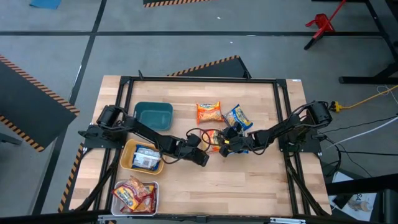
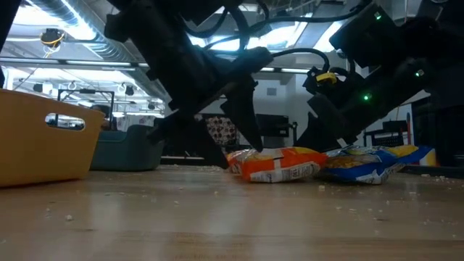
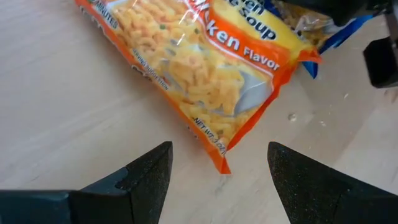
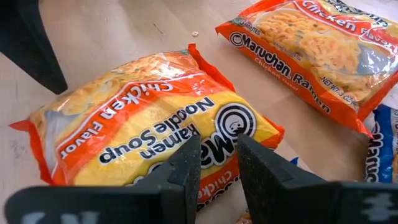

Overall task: Sort Maruchan noodles
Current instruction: Put the bottom orange noodle pack into the blue bin

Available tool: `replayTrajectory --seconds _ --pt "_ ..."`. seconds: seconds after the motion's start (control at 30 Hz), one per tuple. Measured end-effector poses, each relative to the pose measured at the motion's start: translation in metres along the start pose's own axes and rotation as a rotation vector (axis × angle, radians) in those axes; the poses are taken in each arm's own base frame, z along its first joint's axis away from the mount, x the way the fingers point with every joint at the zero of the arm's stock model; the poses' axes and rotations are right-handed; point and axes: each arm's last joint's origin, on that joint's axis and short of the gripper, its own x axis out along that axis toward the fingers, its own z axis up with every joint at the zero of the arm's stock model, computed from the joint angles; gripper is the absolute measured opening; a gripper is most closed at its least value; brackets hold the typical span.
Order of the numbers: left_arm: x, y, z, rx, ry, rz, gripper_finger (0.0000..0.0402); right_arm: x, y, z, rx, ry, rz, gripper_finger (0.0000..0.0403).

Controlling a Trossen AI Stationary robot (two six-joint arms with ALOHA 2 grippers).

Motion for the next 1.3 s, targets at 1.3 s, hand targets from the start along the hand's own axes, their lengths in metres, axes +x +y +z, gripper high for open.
replayTrajectory --seconds 1.3 --pt "0.014 0.007 -0.005 0.078 -0.102 0.081 0.0257 0.023 0.021 0.007 0.071 -0.025 0.055 0.0094"
